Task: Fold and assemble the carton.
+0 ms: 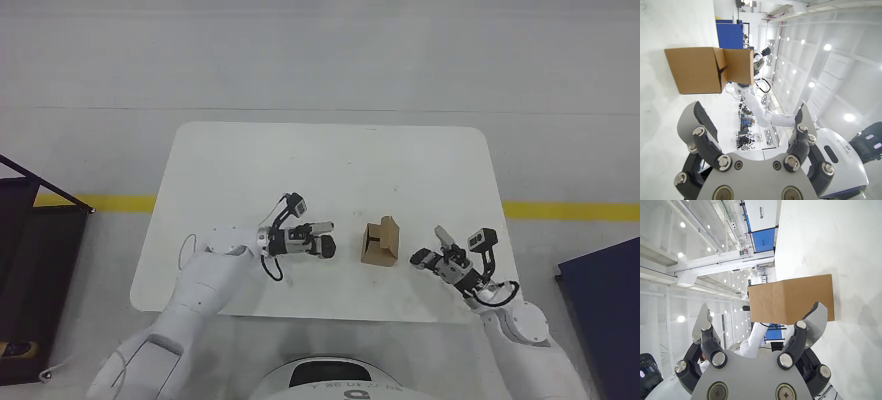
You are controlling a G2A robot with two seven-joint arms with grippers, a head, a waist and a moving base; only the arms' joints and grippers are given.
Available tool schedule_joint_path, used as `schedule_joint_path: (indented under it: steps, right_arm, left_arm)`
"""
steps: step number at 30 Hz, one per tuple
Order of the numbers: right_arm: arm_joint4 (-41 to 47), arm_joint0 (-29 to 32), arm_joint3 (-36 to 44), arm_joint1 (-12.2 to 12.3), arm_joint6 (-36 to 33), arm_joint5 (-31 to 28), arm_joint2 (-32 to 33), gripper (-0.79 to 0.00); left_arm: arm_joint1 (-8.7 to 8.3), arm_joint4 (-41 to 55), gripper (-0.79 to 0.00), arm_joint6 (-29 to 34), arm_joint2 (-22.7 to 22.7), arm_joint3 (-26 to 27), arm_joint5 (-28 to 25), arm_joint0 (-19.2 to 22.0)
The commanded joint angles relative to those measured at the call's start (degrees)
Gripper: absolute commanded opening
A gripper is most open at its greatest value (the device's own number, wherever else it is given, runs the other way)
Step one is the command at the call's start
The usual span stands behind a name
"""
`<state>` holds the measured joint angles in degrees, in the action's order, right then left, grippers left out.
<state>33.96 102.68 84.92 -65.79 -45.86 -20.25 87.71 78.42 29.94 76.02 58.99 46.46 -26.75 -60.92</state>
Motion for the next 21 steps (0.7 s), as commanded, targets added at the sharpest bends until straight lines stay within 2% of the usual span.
schedule_joint_path:
  steps: [1, 3, 4, 8, 11, 18, 21]
  right_arm:
    - [0.77, 0.83, 0.96, 0.08, -0.86, -0.13, 0.48, -0.234]
    - [0.58, 1.55, 1.68, 0.22, -1.47, 0.34, 0.95, -0.262]
    - [-0.43, 1.74, 1.86, 0.29, -1.23, 0.6, 1.1, -0.271]
    - [-5.46, 1.36, 1.24, 0.3, 0.68, 2.06, -0.46, -0.329]
    - [-8.8, 0.45, 0.41, 0.23, 1.48, 3.24, -2.27, -0.369]
    - [-11.35, -0.79, -0.08, 0.14, 1.78, 4.03, -4.56, -0.262]
    - [-11.91, -1.16, -0.07, 0.17, 1.86, 4.07, -4.9, -0.246]
  left_arm:
    - [0.62, -1.9, 0.0, -1.34, -1.97, -1.87, -0.05, 1.76]
    - [1.35, -2.2, 0.0, -2.51, -3.42, -4.0, 0.04, 3.33]
    - [1.72, -2.21, -0.058, -2.74, -4.12, -4.95, 0.1, 4.09]
    - [3.13, -3.1, -0.163, -3.26, -6.86, -8.21, -0.12, 6.84]
    - [4.21, -2.58, -0.314, -3.66, -8.39, -10.59, -0.78, 8.14]
    - [5.78, -0.97, -0.61, -3.08, -10.11, -14.95, -2.08, 9.35]
    - [6.33, -0.67, -0.6, -2.96, -10.64, -16.28, -2.34, 9.87]
